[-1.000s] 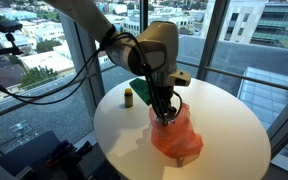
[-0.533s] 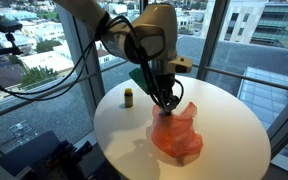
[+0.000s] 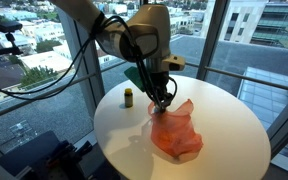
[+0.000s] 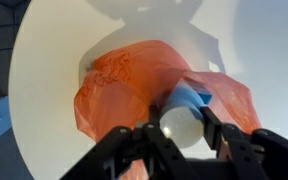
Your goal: Remove the white bottle from the plastic and put it on the table
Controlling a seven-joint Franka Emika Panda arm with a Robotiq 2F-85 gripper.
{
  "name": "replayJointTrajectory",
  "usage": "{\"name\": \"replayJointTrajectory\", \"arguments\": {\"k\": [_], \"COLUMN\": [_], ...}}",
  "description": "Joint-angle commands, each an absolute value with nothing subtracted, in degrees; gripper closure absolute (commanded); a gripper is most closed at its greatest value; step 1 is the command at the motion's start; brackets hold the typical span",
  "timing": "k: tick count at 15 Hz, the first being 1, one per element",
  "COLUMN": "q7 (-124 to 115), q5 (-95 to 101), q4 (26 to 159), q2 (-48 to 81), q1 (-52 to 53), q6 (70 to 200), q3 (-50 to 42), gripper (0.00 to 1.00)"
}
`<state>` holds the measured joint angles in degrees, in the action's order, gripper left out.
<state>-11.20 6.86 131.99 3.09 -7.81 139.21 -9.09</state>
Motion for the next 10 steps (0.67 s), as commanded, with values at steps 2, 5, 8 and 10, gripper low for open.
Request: {"name": "replayJointTrajectory", "arguments": {"k": [2,5,8,10], "q7": [-10.31,-10.03,-9.7,-9.51], "q5": [5.3,5.37,5.32,5.24], "q4": [134.52,135.37,135.74,135.75], "q2": [3.34,4.85,6.42,7.62], "q1": [-6.7,-6.52,-6.64,-6.72], "q6": [140.77,141.7,142.45,142.81], "q3": [-7.67,-7.43,-7.62,-7.75], "gripper": [0.81,0.81,0.81,0.81]}}
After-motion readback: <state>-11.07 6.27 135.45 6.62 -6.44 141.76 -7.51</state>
